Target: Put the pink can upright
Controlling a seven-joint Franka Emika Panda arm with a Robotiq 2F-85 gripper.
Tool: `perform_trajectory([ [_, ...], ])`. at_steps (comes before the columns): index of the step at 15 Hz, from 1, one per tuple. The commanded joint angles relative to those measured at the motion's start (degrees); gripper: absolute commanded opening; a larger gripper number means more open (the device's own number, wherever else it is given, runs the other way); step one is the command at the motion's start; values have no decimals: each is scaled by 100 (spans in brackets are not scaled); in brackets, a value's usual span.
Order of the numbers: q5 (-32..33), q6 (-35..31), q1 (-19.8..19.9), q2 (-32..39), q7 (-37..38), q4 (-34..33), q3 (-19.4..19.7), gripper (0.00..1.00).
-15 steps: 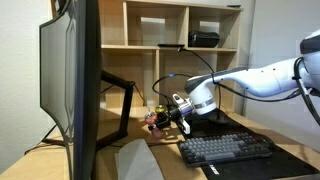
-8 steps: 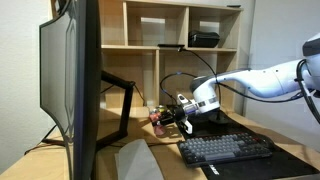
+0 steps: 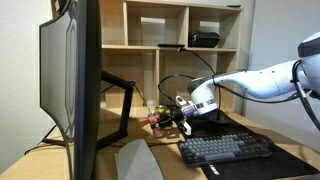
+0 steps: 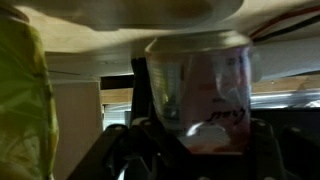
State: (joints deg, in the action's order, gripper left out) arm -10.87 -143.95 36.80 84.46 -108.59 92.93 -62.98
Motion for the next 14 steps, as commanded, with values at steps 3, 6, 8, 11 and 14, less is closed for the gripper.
perform_trajectory([
  [3,-202,-15,-203,-34,-26,-294,291,42],
  [6,-266,-37,-191,-27,-60,-331,295,72],
  [8,-271,-6,-165,-55,-65,-308,324,97],
  [11,-249,-74,-140,-171,-113,-187,425,100],
  [14,-226,-141,-118,-311,-97,-27,453,100],
])
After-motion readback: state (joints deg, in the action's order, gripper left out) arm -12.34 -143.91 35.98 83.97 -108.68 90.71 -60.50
